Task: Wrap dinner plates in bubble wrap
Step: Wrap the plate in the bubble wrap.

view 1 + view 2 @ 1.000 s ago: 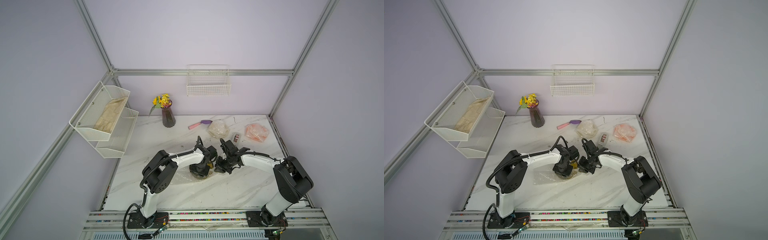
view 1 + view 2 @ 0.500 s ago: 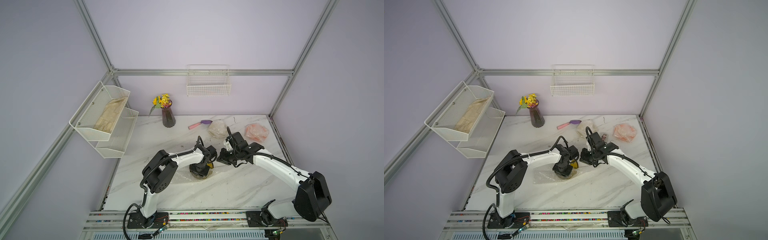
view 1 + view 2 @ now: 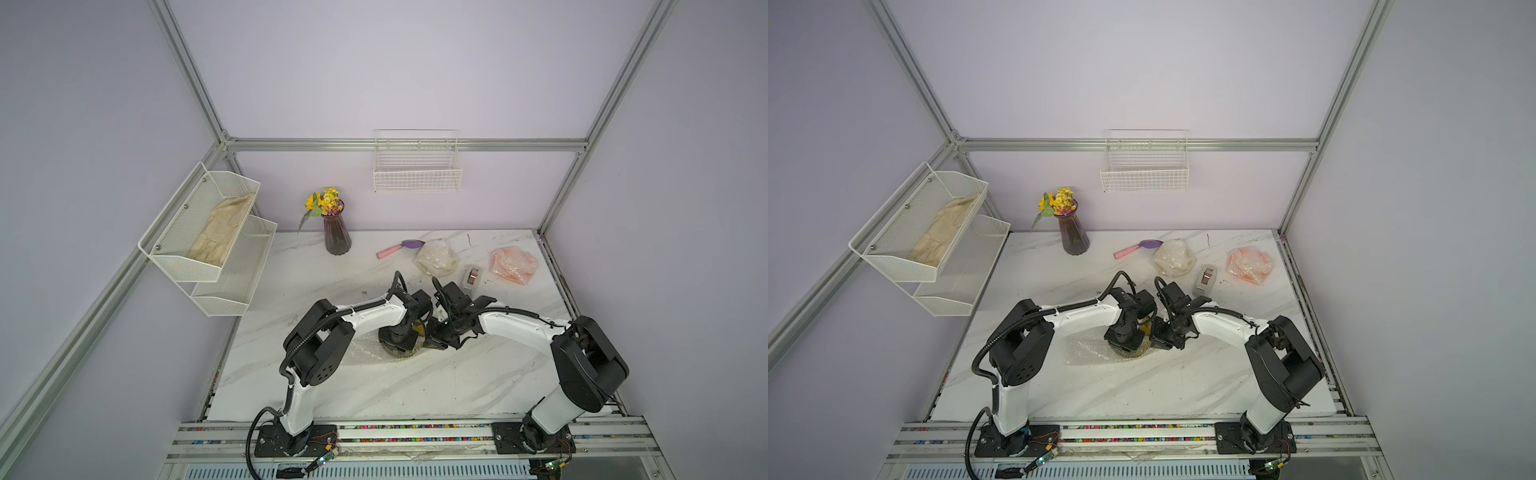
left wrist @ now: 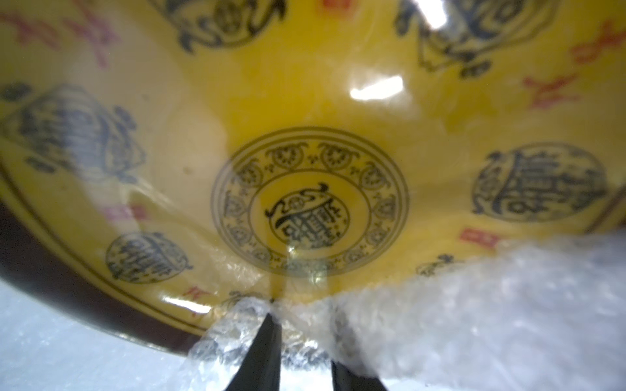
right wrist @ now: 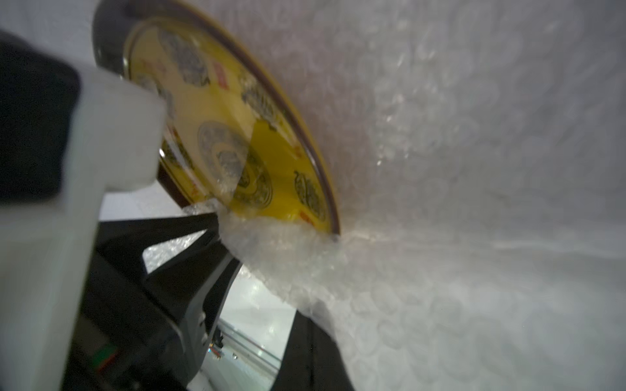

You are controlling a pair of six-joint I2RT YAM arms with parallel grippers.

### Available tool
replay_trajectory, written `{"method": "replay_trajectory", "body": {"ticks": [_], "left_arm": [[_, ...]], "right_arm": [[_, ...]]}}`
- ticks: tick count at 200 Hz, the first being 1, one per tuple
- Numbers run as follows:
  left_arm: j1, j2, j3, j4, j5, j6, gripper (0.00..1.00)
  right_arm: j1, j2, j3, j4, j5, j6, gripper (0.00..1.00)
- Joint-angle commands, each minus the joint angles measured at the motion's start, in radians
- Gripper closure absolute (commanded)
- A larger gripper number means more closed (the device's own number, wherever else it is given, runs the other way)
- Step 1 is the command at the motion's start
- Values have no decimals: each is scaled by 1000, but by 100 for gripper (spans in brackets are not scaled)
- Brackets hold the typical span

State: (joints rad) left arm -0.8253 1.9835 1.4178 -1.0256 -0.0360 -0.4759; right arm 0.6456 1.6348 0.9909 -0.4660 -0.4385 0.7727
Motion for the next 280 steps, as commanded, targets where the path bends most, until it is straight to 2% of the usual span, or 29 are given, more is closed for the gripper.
{"method": "replay_trajectory", "body": {"ticks": [1, 23, 61, 94, 129, 167, 205, 216, 227, 243, 254, 264, 280], "left_arm": [[15, -60, 39, 4, -53, 23, 74], [15, -98, 69, -21, -34, 20, 72], [14, -154, 133, -41, 50, -33, 68], [8, -163, 140, -26, 150, -109, 66], [6, -123, 86, -7, 136, -130, 66], [6, -66, 68, 19, 33, -120, 67], [56, -94, 57, 7, 39, -119, 67], [89, -125, 37, 1, 54, -117, 67], [120, -166, 3, -5, 66, -120, 67], [160, -236, -71, -11, 105, -137, 67], [181, -284, -139, -12, 141, -163, 67], [195, -315, -203, -16, 168, -191, 67], [206, -364, -308, -17, 184, -241, 65]], "right_arm": [[-26, 4, 36, -36, 185, -1, 100], [-34, 6, 39, -18, 248, 13, 100], [-43, 51, 6, 57, 238, 51, 100], [-48, 84, 8, 65, 280, 43, 100], [-67, 108, 29, 57, 285, 27, 100], [-72, 34, 40, 36, 267, 4, 100], [-61, -119, 28, -12, 64, -293, 79], [-56, -178, -2, -30, 26, -423, 75], [-41, -224, -20, -59, -18, -610, 72], [32, -256, -24, -136, -9, -909, 65], [123, -295, -35, -180, 56, -1096, 59], [207, -288, -40, -209, 123, -1228, 54], [322, -267, -58, -193, 208, -1345, 49]]}}
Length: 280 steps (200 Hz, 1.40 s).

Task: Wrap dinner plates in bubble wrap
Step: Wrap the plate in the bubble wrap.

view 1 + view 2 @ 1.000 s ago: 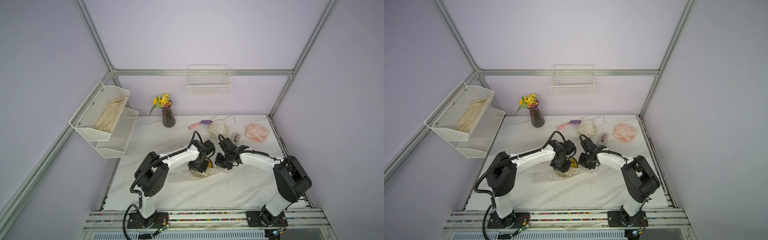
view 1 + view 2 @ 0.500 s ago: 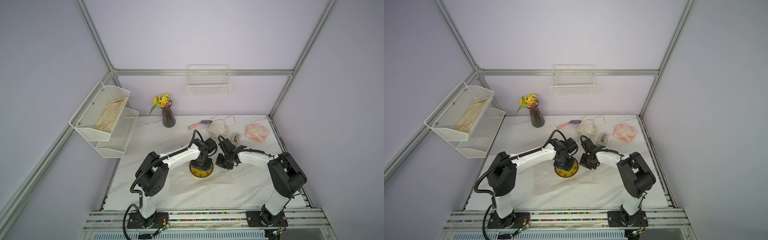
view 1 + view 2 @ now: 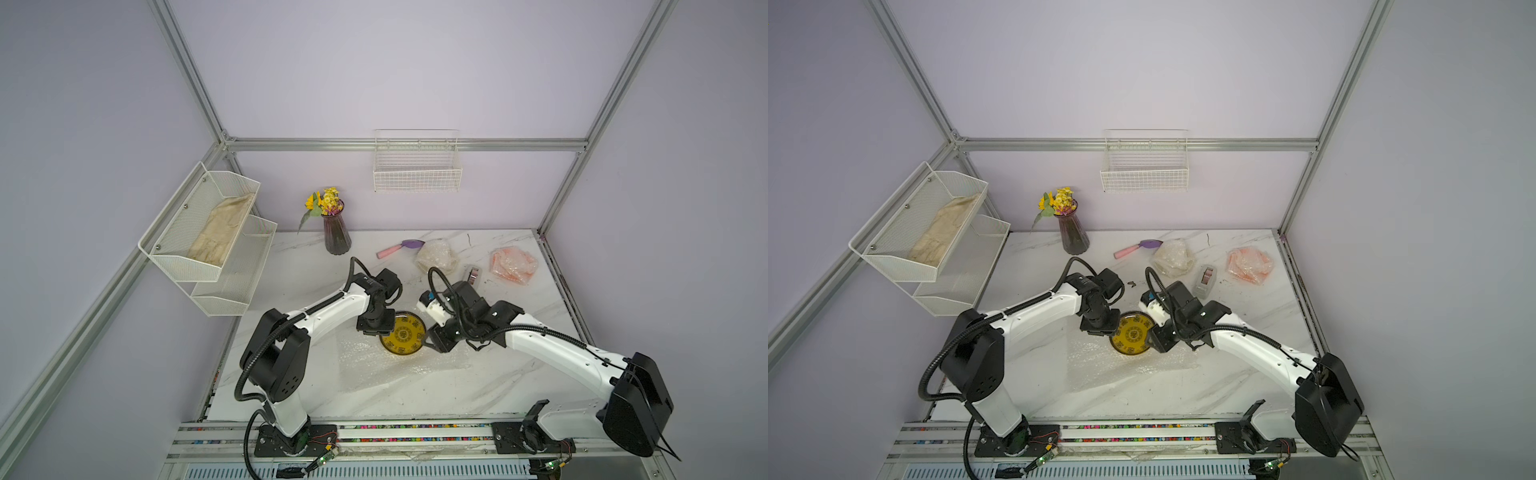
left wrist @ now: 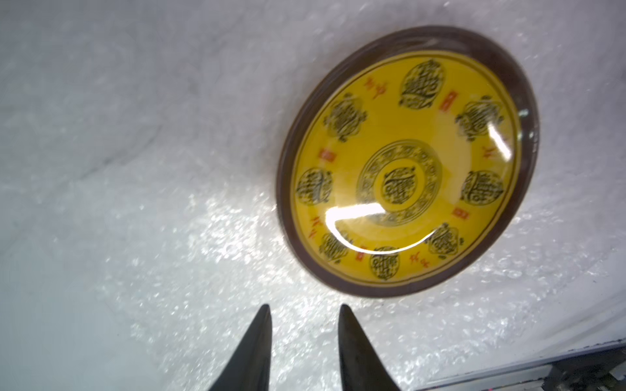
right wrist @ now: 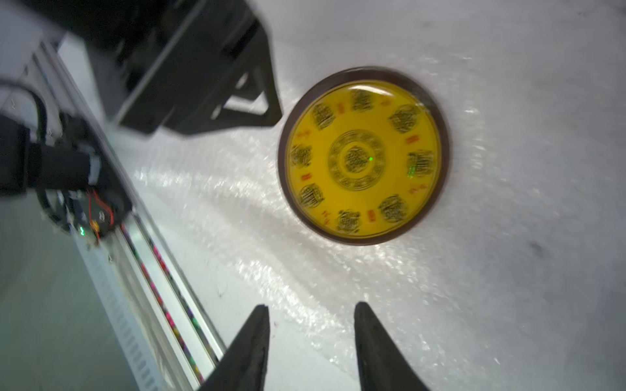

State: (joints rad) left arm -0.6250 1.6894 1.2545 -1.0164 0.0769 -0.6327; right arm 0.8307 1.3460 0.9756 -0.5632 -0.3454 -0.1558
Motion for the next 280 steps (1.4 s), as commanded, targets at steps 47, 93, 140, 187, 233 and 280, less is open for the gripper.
{"method": "replay_trajectory", "body": {"ticks": [47, 93, 140, 187, 233, 280], "left_arm": [[122, -201, -382, 58, 117, -145, 62], [207, -208, -431, 102, 153, -114, 61], [258, -172, -421, 101, 124, -70, 61], [289, -115, -373, 64, 56, -16, 62], [306, -44, -338, 70, 44, 16, 62], [317, -25, -343, 79, 44, 22, 62]], "right_arm": [[328, 166, -93, 112, 331, -536, 41], [366, 242, -123, 263, 542, -511, 61], [473, 172, -140, 209, 644, -410, 100], [564, 155, -39, 59, 599, -243, 100], [570, 229, -24, 99, 669, -206, 66], [567, 334, -43, 222, 782, -292, 34]]}}
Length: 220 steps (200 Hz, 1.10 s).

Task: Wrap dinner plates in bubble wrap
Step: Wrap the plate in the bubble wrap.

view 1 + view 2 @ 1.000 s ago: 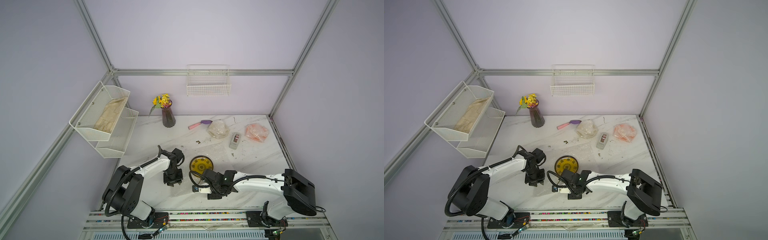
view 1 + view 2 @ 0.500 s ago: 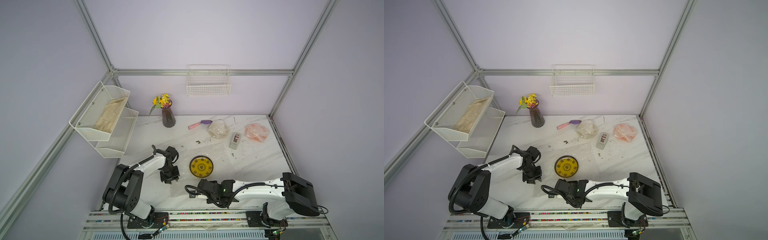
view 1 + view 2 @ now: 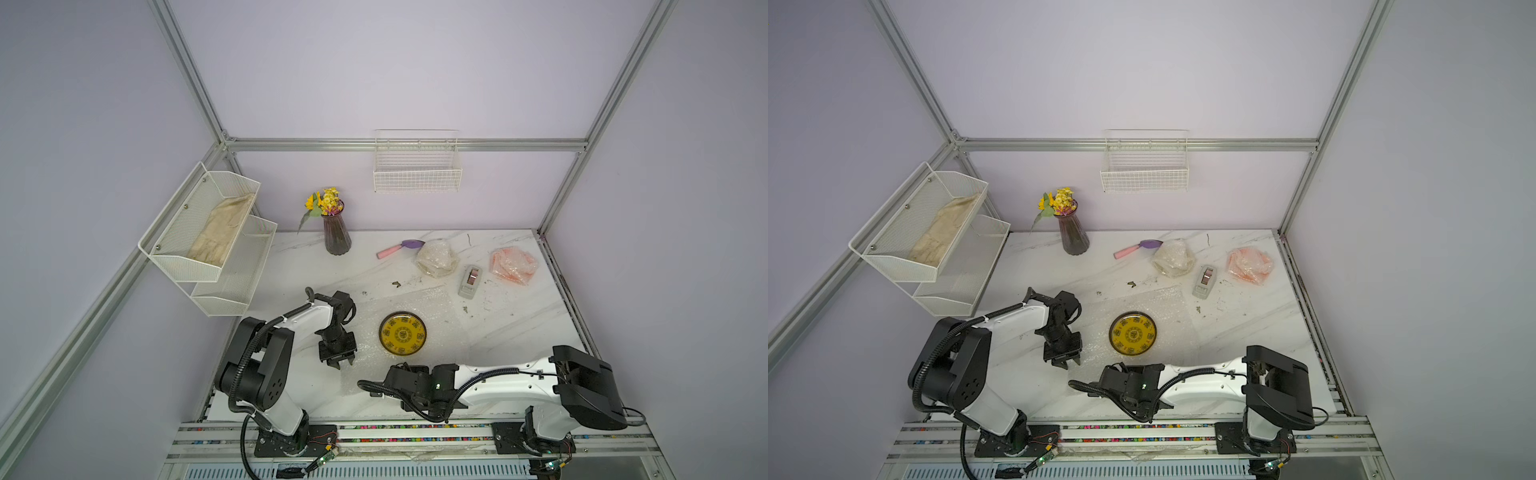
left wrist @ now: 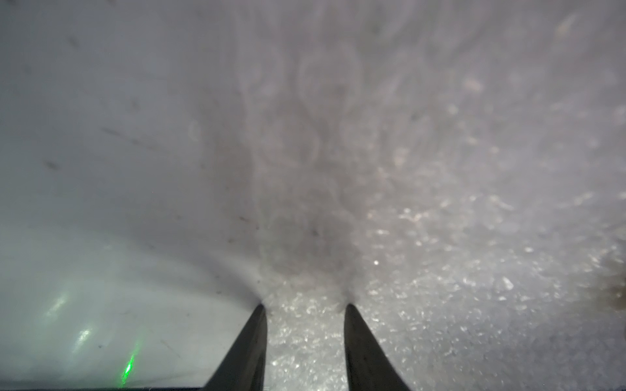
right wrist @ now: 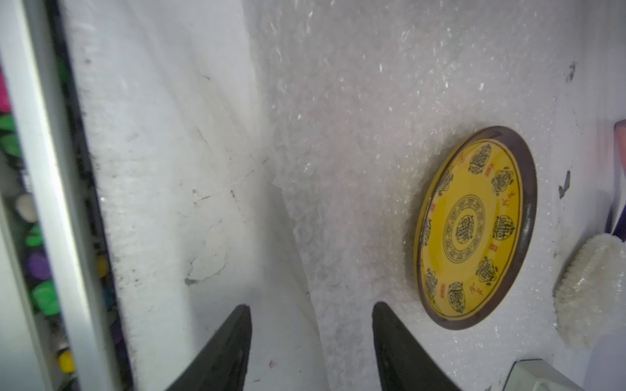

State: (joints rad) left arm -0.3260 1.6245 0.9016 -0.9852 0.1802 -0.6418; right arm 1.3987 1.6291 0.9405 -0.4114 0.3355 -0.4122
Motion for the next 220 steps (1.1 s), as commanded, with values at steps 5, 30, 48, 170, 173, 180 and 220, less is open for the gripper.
{"method": "replay_trajectory", "body": {"ticks": [5, 30, 48, 170, 173, 180, 220], "left_arm": [[21, 38, 9, 49, -60, 31, 62], [27, 38, 3, 49, -59, 33, 62], [32, 34, 0, 46, -63, 36, 62], [40, -104, 249, -156, -114, 100, 63], [40, -111, 263, -166, -114, 105, 63], [39, -130, 294, -182, -112, 111, 63], [32, -320, 323, -140, -38, 106, 63]], "right_arm": [[-3, 62, -12, 85, 137, -41, 34], [-35, 59, -45, 107, 268, -47, 38], [-62, -14, -96, 102, 279, -53, 44], [-109, -66, 112, -224, -196, 88, 100], [-123, -58, 125, -231, -211, 103, 100], [-158, -40, 147, -234, -232, 142, 100], [-361, 46, 202, -188, -407, 281, 100]]}}
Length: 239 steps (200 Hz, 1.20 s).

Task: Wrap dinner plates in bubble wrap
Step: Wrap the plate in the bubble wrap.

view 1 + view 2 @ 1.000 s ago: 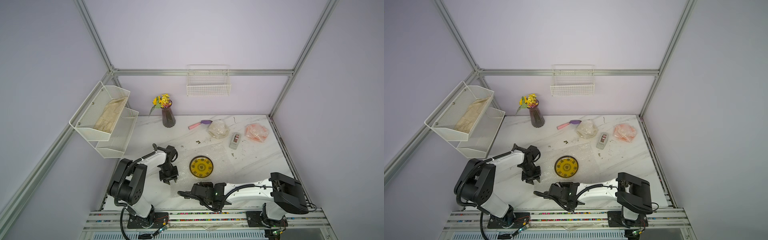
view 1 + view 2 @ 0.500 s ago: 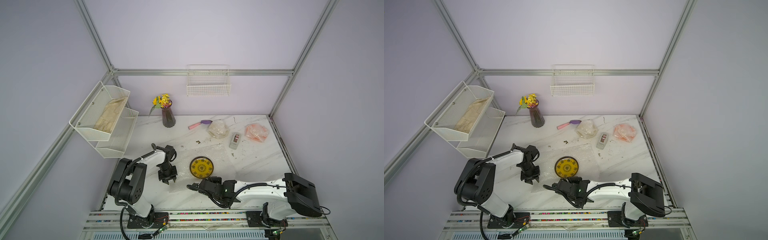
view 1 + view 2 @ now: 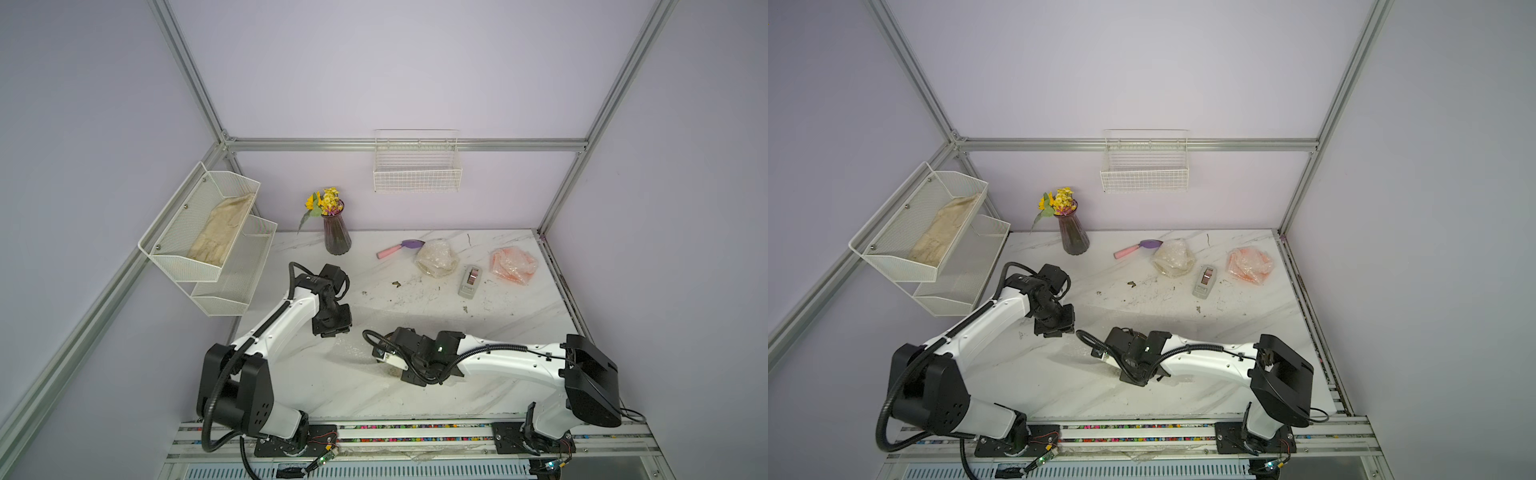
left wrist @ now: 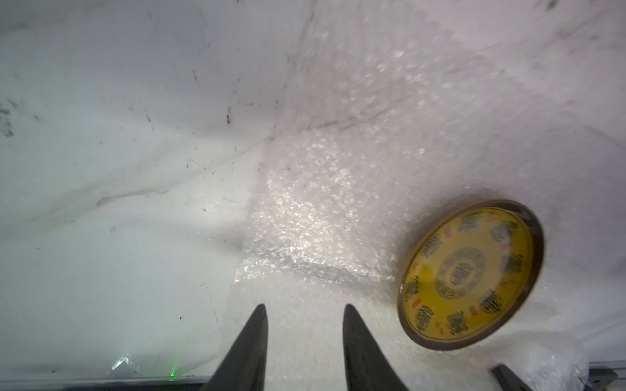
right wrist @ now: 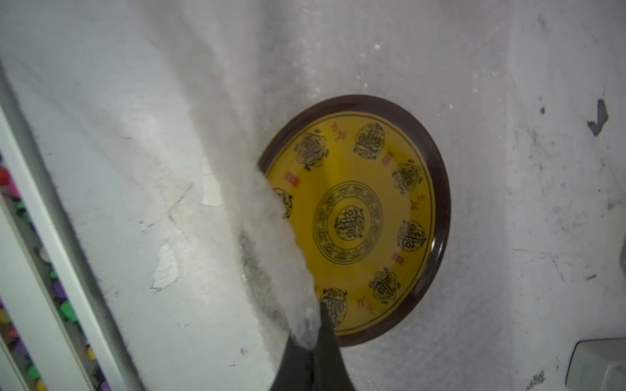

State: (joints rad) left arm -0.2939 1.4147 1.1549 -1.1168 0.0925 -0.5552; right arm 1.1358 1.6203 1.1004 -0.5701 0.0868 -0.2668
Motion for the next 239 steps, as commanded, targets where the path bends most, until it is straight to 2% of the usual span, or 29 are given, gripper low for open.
{"method": "replay_trajectory", "body": {"ticks": [1, 32, 56, 88, 115, 167, 225, 239], "left_arm": [[0, -115, 68, -7, 54, 18, 63], [-59, -214, -26, 92, 182, -29, 66], [-177, -235, -92, 155, 204, -82, 69], [-356, -184, -131, 270, 203, -128, 74], [-442, -73, -147, 380, 209, -136, 77], [-438, 140, -130, 546, 120, -87, 86], [-403, 300, -120, 607, 140, -92, 90], [-393, 317, -152, 631, 151, -104, 90]], "right_arm": [[-102, 57, 43, -30, -163, 139, 100], [-191, 147, 77, -31, -279, 245, 100], [-253, 213, 109, -38, -379, 328, 100], [-322, 273, 143, -43, -511, 441, 100], [-365, 310, 160, -50, -612, 526, 100], [-418, 333, 145, -38, -730, 592, 100], [-457, 355, 145, -34, -731, 637, 100], [-467, 341, 140, -31, -721, 648, 93]]}}
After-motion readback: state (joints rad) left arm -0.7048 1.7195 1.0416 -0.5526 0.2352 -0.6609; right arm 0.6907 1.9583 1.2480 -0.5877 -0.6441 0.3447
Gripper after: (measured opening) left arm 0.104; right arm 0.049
